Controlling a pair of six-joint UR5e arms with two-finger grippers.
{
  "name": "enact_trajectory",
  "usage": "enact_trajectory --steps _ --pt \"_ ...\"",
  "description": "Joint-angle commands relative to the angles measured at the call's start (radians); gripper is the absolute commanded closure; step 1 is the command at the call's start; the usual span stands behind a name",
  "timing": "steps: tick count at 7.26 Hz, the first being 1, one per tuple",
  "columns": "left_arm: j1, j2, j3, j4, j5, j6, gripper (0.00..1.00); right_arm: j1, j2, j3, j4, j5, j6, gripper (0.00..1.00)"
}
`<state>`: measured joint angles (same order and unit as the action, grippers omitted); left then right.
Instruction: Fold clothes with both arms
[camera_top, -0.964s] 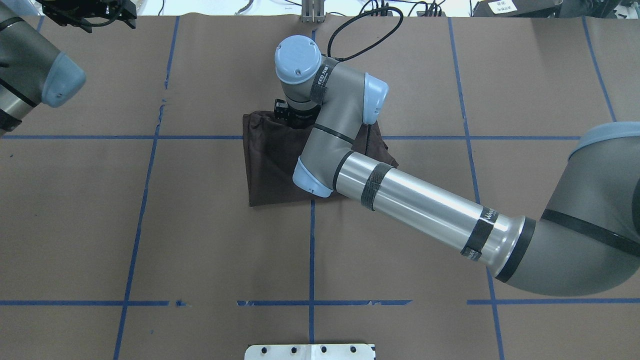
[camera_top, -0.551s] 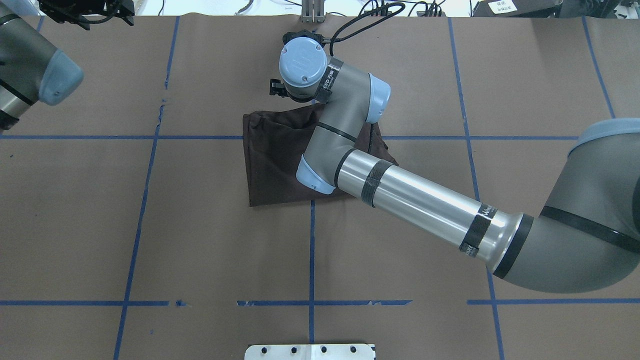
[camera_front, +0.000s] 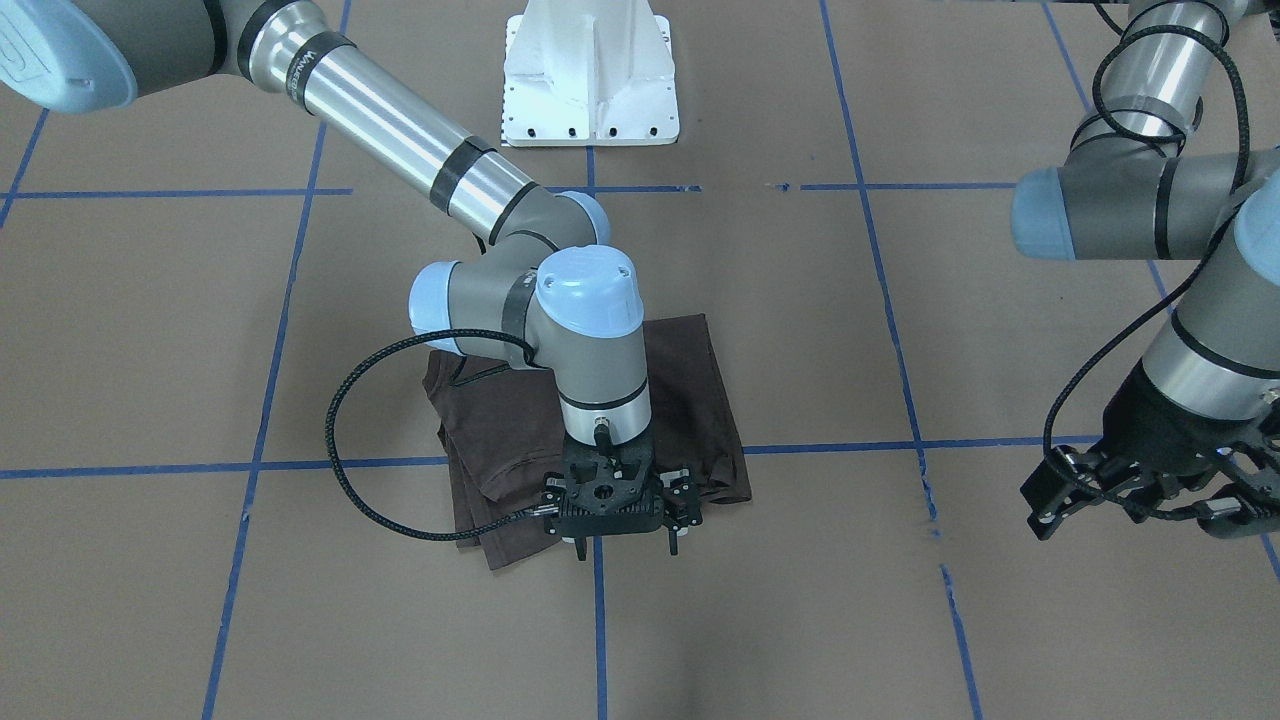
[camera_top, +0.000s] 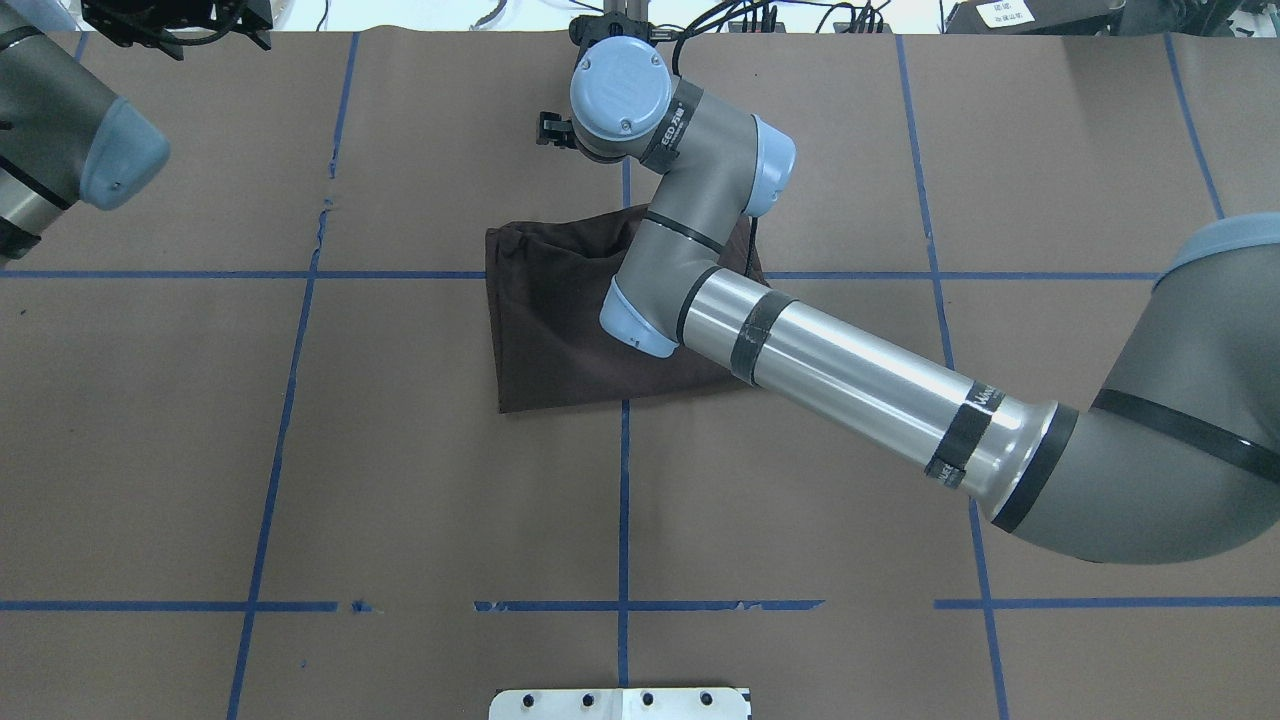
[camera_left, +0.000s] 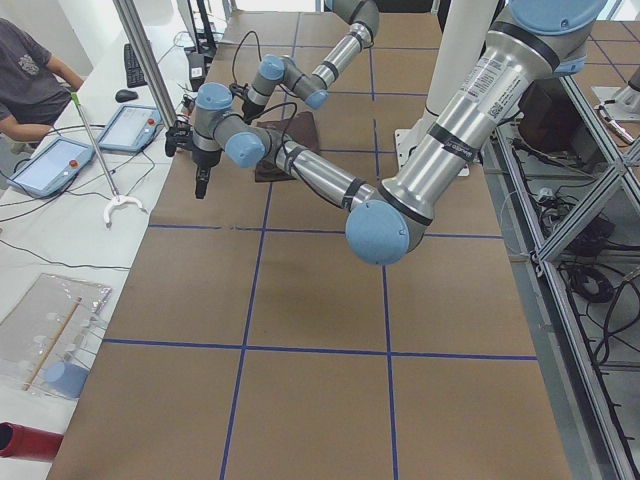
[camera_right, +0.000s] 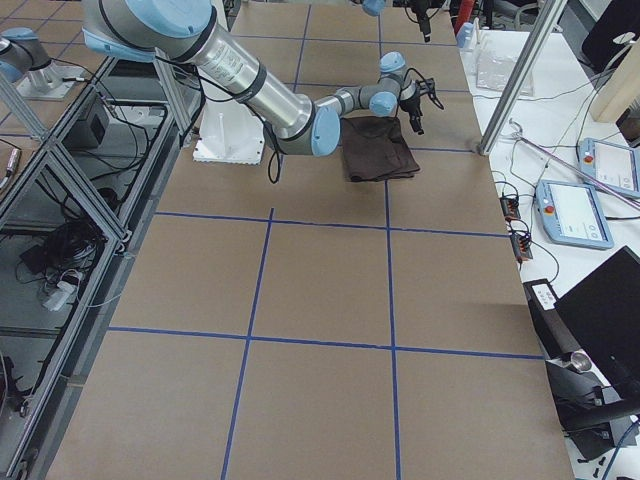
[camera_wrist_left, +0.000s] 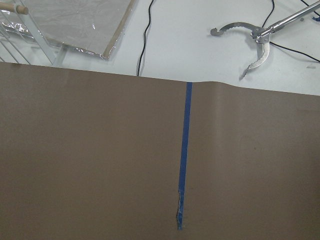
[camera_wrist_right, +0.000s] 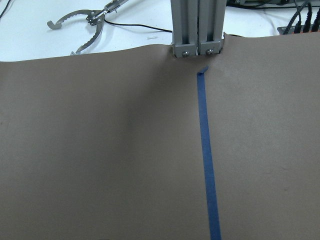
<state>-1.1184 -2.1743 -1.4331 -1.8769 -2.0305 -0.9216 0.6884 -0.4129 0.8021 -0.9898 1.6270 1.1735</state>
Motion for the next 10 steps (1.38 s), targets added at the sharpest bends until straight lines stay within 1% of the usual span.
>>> enact_trajectory --steps 1,2,3,4,5,6,7,8,9,10 --pt "0.134 0.001 0.005 -0.149 -0.002 -0.188 0.0 0.086 -0.004 0.093 -0.215 0.165 -0.05 0.0" --pt "0.193 -0.002 0.008 -0.2 0.003 -0.265 0.0 0.147 -0.02 0.162 -0.337 0.263 -0.102 0.0" --pt "0.247 -0.012 0.011 -0.226 0.006 -0.299 0.0 0.205 -0.061 0.251 -0.468 0.348 -0.202 0.0" --pt "0.28 -0.05 0.072 -0.276 0.009 -0.305 0.0 0.261 -0.11 0.322 -0.533 0.403 -0.277 0.0" --pt "0.308 -0.1 0.182 -0.369 0.044 -0.333 0.03 0.302 -0.189 0.382 -0.536 0.46 -0.322 0.0" --pt "0.351 -0.113 0.215 -0.417 0.09 -0.354 0.11 0.324 -0.255 0.441 -0.536 0.479 -0.353 0.0" --pt "0.359 -0.123 0.22 -0.419 0.093 -0.358 0.22 0.333 -0.276 0.457 -0.535 0.482 -0.36 0.0" --pt "0.38 -0.127 0.221 -0.421 0.095 -0.356 0.3 0.333 -0.277 0.457 -0.535 0.482 -0.362 0.0" --pt "0.39 -0.127 0.223 -0.421 0.096 -0.355 0.36 0.333 -0.282 0.459 -0.535 0.481 -0.362 0.0" --pt "0.39 -0.127 0.224 -0.421 0.096 -0.355 0.36 0.333 -0.283 0.457 -0.535 0.481 -0.362 0.0"
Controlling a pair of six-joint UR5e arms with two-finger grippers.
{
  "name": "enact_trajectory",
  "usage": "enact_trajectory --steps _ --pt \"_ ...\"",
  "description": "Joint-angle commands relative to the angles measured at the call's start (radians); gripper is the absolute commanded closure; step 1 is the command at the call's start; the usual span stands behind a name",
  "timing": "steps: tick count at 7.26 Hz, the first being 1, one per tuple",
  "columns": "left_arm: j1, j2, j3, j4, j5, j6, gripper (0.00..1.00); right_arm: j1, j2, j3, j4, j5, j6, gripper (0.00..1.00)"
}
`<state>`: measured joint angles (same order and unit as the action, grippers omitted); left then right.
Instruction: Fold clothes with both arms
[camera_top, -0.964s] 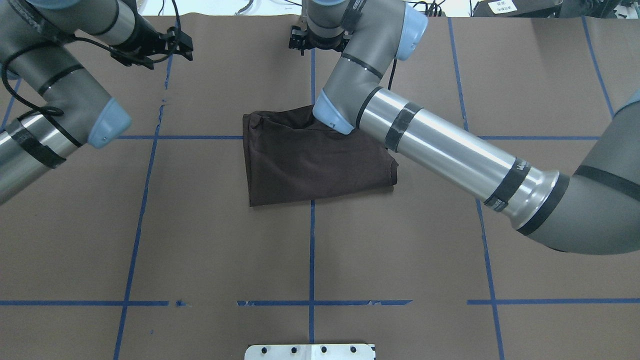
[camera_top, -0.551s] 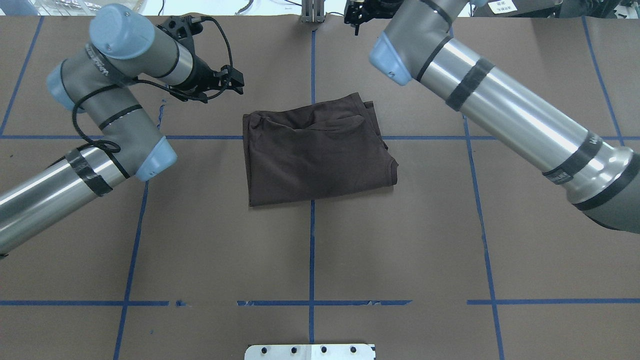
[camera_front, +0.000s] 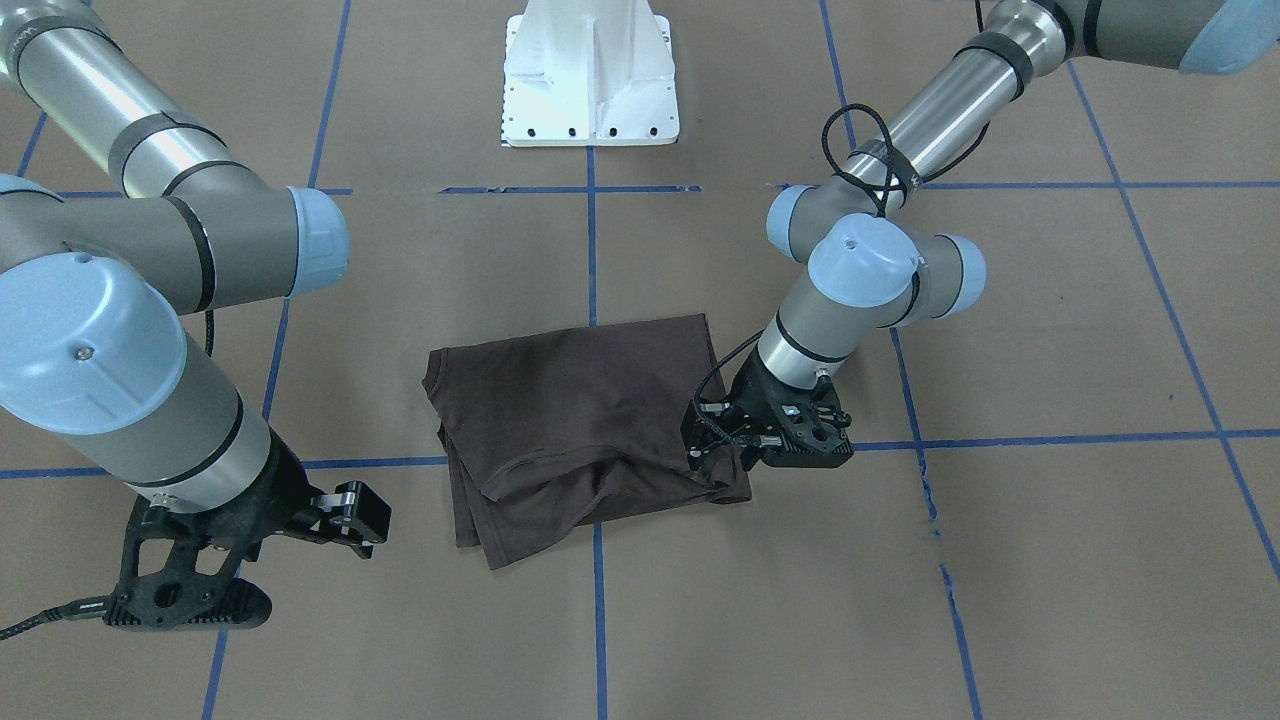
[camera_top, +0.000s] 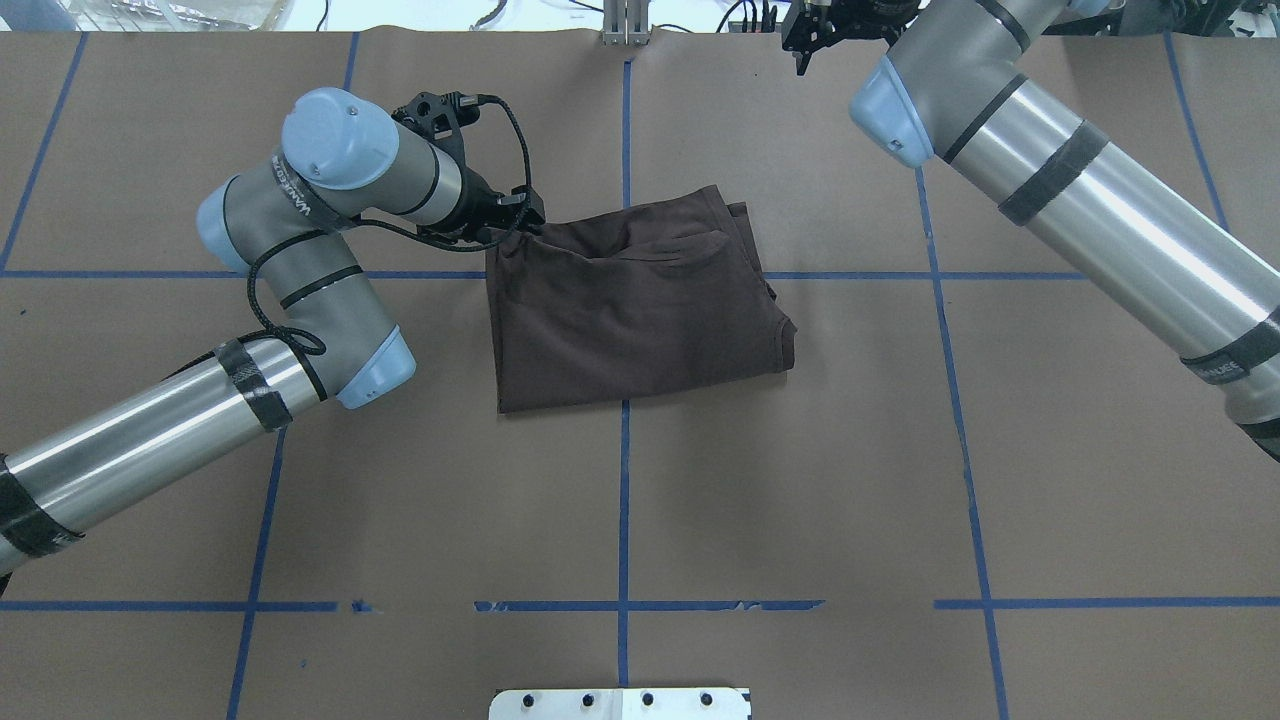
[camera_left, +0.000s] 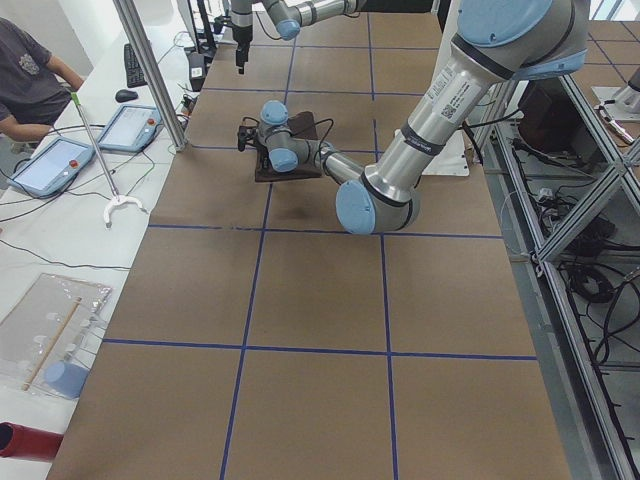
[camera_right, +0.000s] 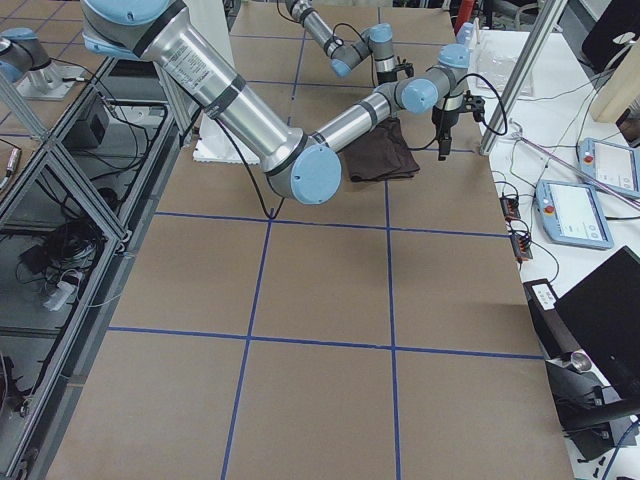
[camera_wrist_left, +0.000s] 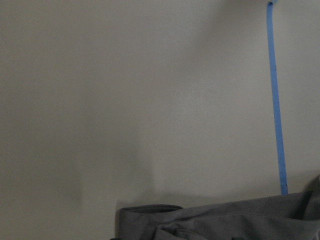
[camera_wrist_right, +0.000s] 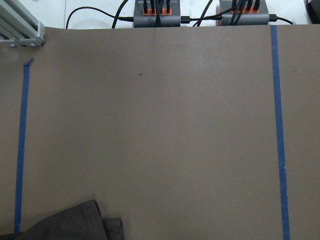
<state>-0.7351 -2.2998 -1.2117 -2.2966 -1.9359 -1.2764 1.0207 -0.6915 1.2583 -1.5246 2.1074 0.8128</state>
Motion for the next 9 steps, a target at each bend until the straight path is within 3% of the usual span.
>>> enact_trajectory --steps 1,6,9 --pt "0.007 -0.021 0.038 -0.003 0.009 0.0 0.36 0.001 -0.006 0.003 0.001 0.0 -0.001 0.0" --pt "0.007 -0.026 0.057 -0.003 0.046 0.0 0.38 0.001 -0.01 0.003 0.004 0.0 0.0 0.0" --pt "0.007 -0.029 0.073 -0.003 0.06 0.0 0.53 0.001 -0.02 0.015 0.004 0.0 0.0 0.0"
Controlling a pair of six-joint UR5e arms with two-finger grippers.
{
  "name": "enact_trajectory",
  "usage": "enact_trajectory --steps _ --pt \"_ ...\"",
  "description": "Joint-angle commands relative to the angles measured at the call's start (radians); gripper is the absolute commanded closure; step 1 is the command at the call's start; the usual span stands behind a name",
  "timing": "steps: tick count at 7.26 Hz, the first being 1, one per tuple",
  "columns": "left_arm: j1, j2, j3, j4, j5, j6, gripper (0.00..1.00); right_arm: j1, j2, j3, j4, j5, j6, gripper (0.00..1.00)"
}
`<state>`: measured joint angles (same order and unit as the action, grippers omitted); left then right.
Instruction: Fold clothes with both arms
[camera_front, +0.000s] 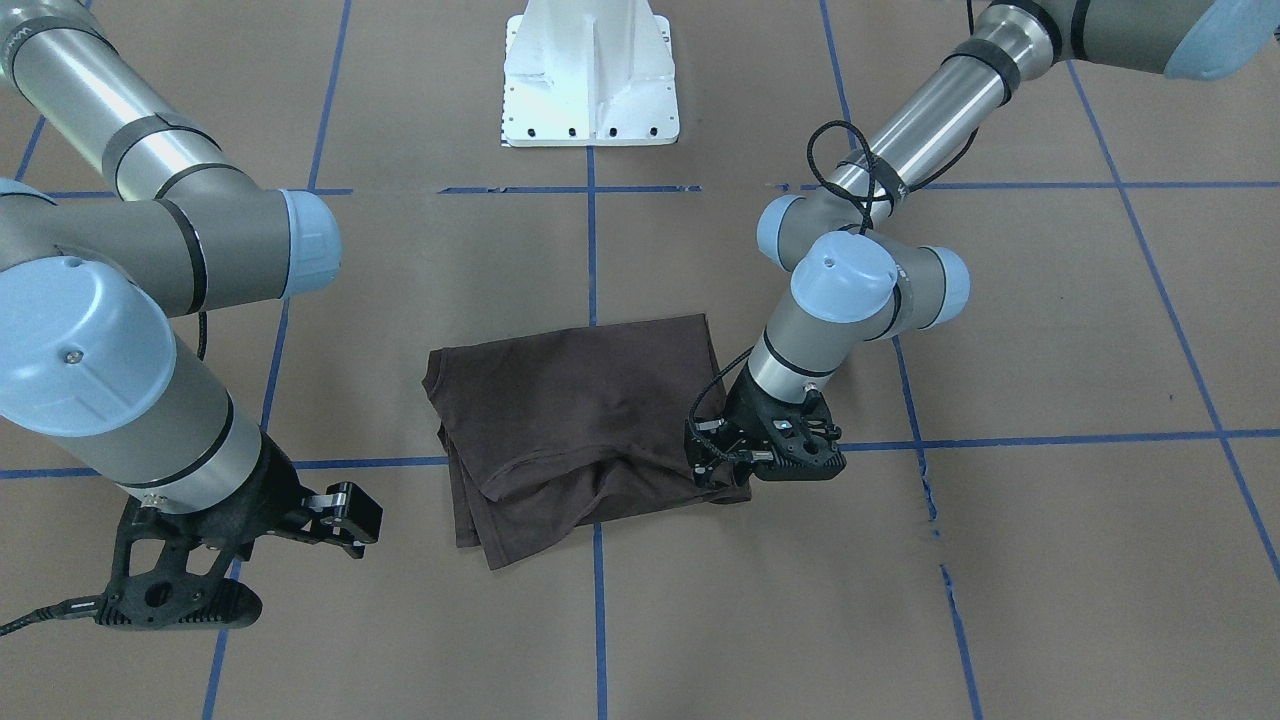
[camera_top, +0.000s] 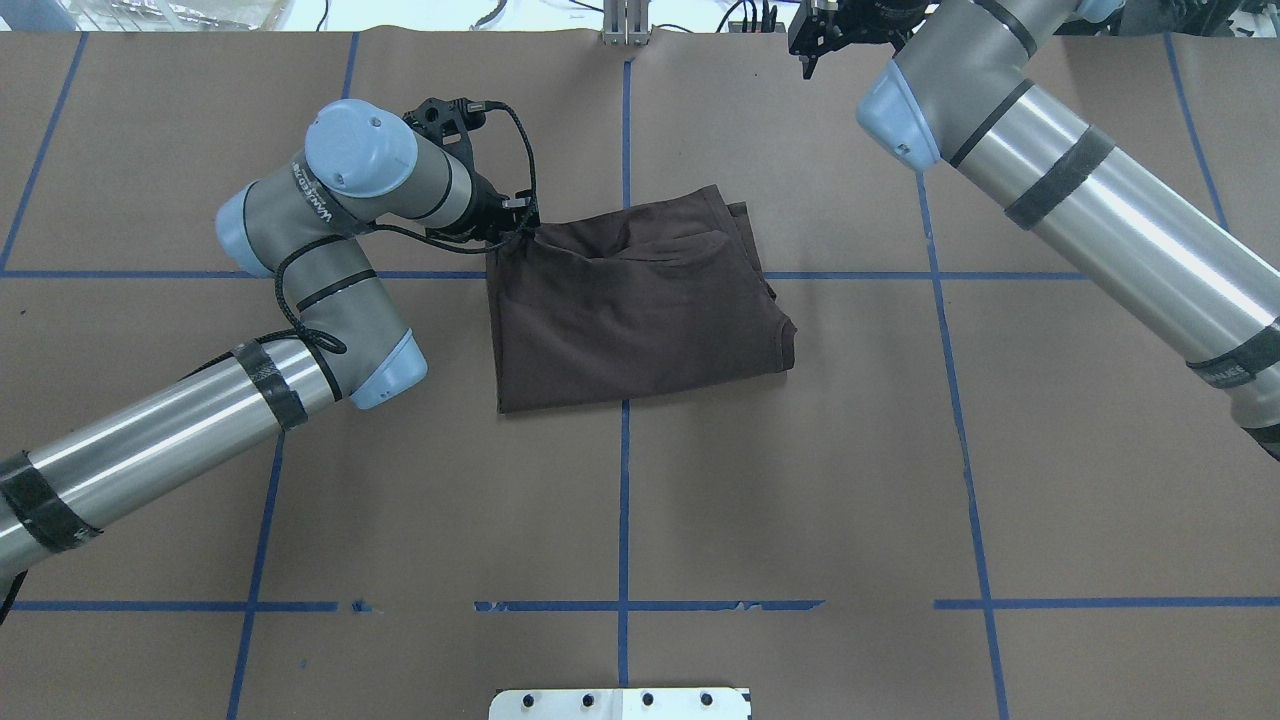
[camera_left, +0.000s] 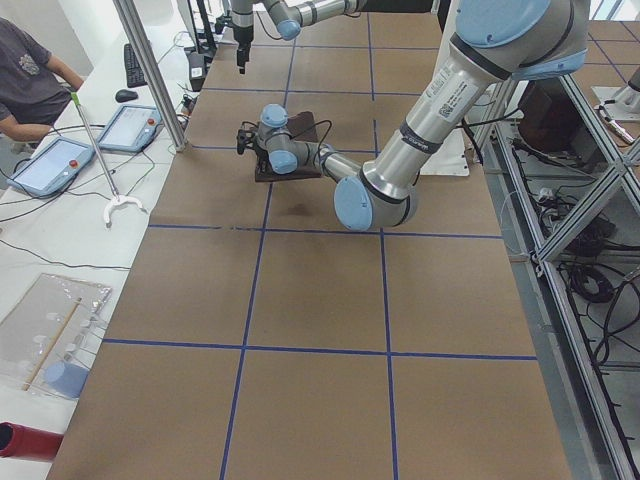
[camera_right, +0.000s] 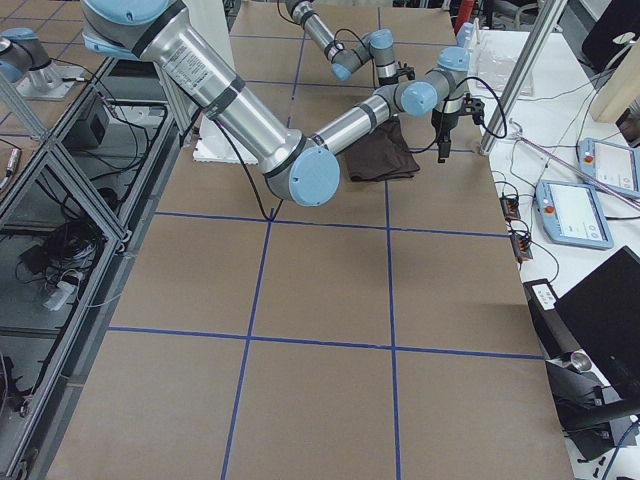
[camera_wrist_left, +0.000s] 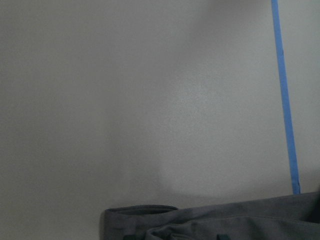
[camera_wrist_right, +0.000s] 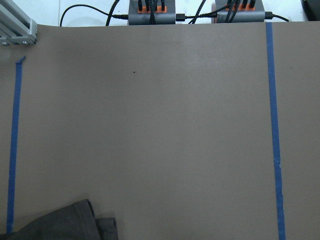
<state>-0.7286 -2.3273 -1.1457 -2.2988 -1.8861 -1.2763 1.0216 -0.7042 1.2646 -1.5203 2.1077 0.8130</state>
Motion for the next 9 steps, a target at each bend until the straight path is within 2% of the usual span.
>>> enact_trajectory --steps 1,2,5,9 --pt "0.0 -0.001 0.007 0.001 0.01 0.0 0.73 -0.001 -0.026 0.03 0.002 0.0 0.0 0.0" --pt "0.0 -0.001 0.007 0.001 0.01 0.001 1.0 -0.002 -0.027 0.03 0.0 -0.002 0.0 0.0" --pt "-0.006 -0.001 0.006 0.005 0.01 0.012 1.0 -0.002 -0.035 0.033 0.002 -0.002 0.0 0.0" --pt "-0.089 -0.003 0.033 0.013 0.004 0.087 1.0 -0.002 -0.043 0.041 0.005 -0.002 0.003 0.0"
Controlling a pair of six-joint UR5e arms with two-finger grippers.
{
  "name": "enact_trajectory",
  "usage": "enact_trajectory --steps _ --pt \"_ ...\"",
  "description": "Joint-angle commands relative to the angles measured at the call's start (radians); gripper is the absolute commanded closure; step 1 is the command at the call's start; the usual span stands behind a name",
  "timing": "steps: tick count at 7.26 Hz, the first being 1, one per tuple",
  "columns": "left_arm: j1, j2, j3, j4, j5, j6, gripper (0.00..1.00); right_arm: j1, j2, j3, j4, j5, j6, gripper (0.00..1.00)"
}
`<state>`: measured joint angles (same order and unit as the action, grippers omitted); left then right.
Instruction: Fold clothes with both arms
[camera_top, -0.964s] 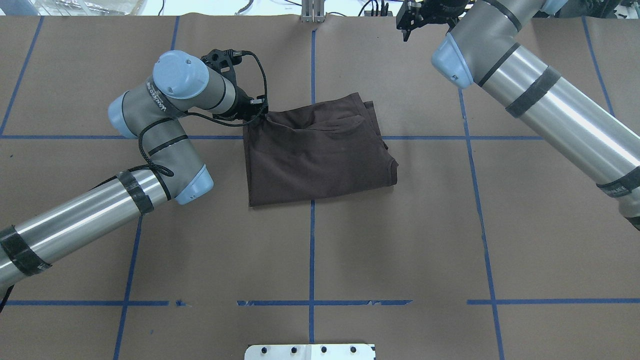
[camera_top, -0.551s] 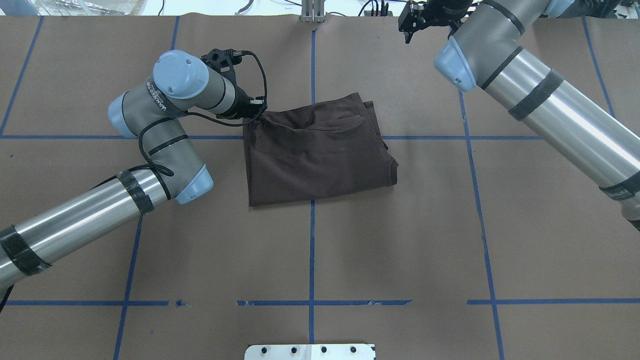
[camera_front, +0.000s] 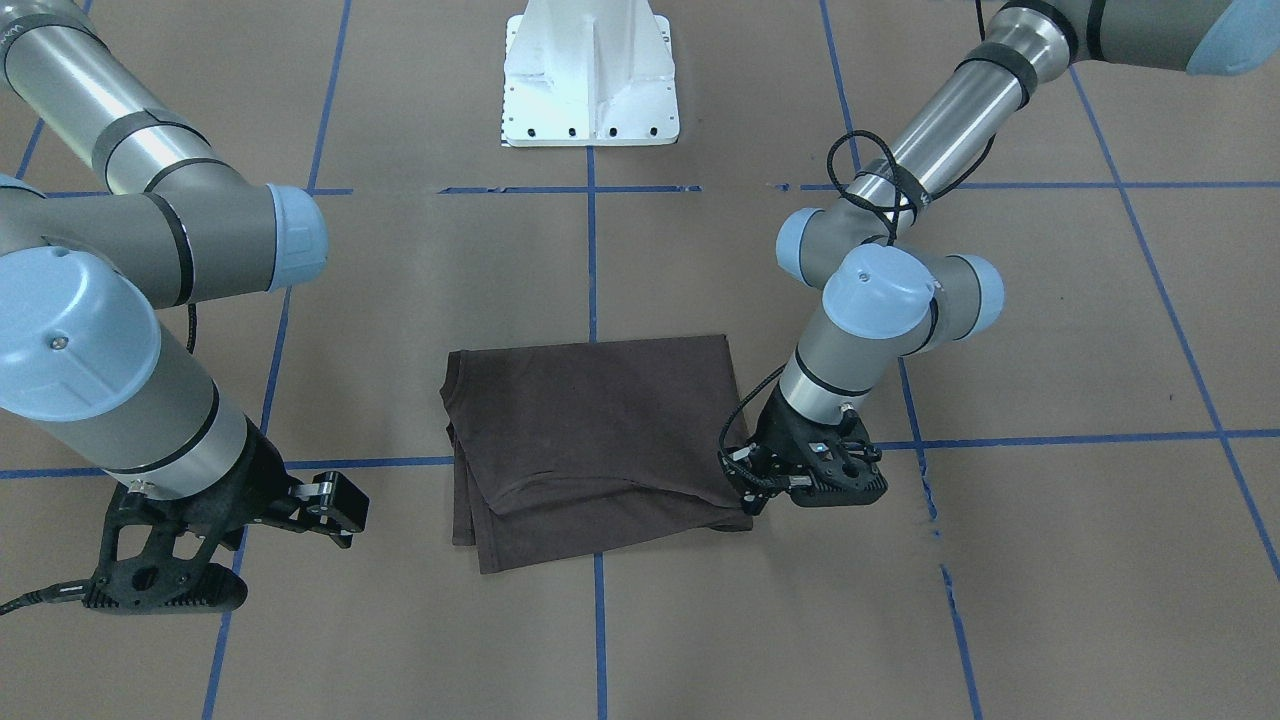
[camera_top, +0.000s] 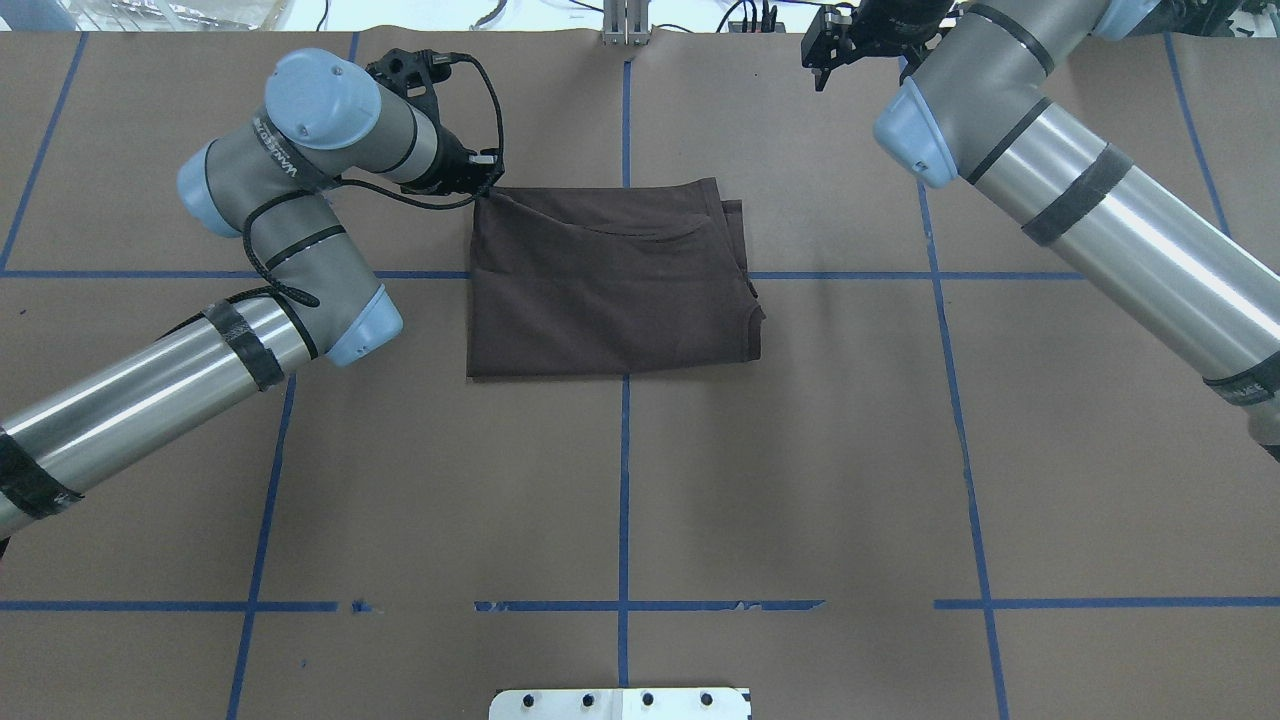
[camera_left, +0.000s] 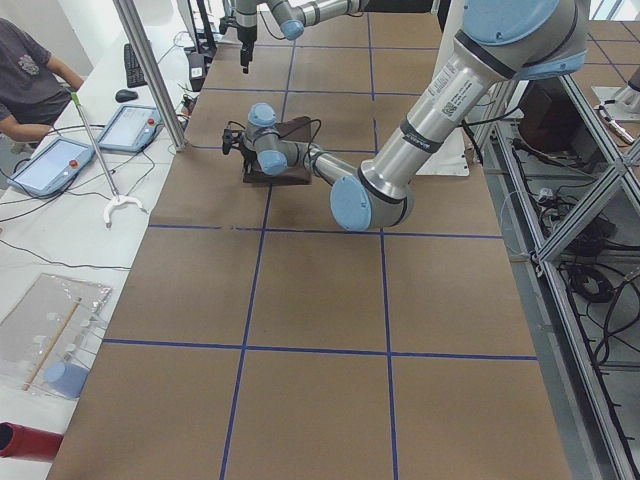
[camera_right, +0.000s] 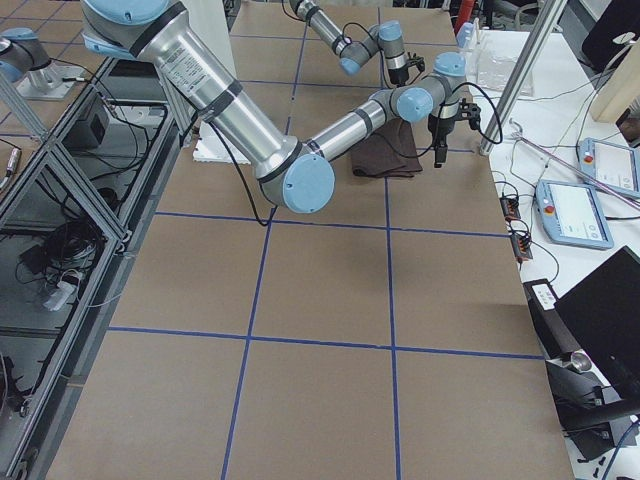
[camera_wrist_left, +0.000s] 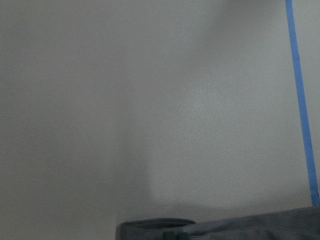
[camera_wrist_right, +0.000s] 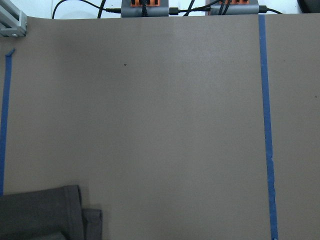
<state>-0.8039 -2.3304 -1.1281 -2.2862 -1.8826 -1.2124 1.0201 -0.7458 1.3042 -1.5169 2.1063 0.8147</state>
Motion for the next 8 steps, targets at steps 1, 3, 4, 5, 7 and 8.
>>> enact_trajectory --steps 1,3,4,5,7,8 --pt "-0.014 -0.001 0.014 -0.001 0.0 0.01 1.0 0.0 -0.003 0.001 0.001 0.0 0.001 0.0" --pt "-0.021 0.0 0.018 0.002 0.002 0.026 0.0 0.002 -0.007 0.012 -0.002 0.001 0.0 0.0" --pt "-0.055 0.0 0.016 0.011 -0.006 0.057 0.0 0.005 -0.047 0.054 -0.003 0.018 0.0 0.0" --pt "-0.107 0.006 0.008 0.058 -0.074 0.13 0.0 0.044 -0.106 0.113 -0.012 0.052 -0.003 0.0" --pt "-0.216 0.16 -0.155 0.134 -0.16 0.316 0.0 0.127 -0.319 0.299 -0.029 0.104 -0.11 0.0" --pt "-0.291 0.236 -0.285 0.255 -0.183 0.464 0.0 0.179 -0.411 0.376 -0.09 0.127 -0.231 0.0"
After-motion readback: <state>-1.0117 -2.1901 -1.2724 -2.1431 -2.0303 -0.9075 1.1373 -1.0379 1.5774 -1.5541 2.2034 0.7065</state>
